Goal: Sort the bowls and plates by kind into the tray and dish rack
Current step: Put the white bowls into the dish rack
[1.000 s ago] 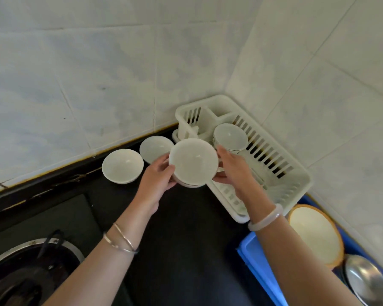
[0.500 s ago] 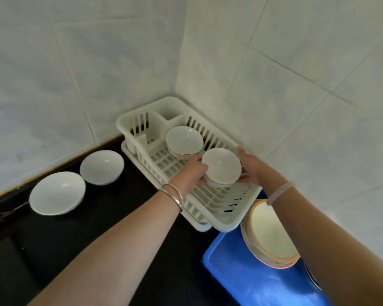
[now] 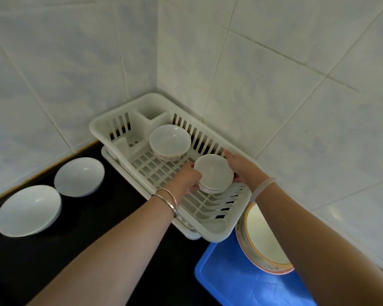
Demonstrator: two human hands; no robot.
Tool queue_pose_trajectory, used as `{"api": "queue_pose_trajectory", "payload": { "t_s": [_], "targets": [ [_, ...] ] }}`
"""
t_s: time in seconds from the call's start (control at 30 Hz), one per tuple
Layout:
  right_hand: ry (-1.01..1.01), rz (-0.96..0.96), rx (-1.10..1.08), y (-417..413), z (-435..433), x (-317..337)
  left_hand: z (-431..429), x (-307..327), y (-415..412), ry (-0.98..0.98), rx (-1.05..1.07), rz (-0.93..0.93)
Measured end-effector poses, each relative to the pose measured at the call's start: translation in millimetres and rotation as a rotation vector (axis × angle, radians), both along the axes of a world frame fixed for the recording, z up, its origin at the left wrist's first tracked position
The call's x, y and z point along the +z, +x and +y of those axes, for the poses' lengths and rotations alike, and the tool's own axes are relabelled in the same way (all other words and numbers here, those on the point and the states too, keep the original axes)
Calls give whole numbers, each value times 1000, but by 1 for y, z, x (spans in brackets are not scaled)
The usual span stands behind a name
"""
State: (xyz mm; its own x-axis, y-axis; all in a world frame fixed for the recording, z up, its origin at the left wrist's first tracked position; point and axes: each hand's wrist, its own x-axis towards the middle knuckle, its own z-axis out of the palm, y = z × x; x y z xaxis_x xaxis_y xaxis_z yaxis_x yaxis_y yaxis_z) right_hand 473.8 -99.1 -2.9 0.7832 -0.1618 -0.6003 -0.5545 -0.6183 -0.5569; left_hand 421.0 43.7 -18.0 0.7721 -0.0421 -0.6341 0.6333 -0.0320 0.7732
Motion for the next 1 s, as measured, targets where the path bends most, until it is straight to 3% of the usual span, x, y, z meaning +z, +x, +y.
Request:
{"api": "queue_pose_trajectory", "payload": {
  "t_s": [0.2, 0.37, 0.47, 0.63, 0.77, 1.0],
  "targets": [
    [39, -23, -54, -6, -3, 1, 3, -1, -2, 57, -68, -52],
    [-247, -162, 193, -27, 1, 13, 7, 8, -8, 225, -171, -171],
    [-269, -241, 242, -40, 3, 27, 17, 16, -13, 268, -216, -223],
    [-124, -448, 190, -68, 25, 52, 44, 36, -44, 244, -60, -324],
    [27, -448, 256, -103, 71, 68, 81, 49, -88, 213, 140, -391],
    [111, -357, 431, -154, 165, 52, 166, 38, -167, 557, 354, -357]
  ]
}}
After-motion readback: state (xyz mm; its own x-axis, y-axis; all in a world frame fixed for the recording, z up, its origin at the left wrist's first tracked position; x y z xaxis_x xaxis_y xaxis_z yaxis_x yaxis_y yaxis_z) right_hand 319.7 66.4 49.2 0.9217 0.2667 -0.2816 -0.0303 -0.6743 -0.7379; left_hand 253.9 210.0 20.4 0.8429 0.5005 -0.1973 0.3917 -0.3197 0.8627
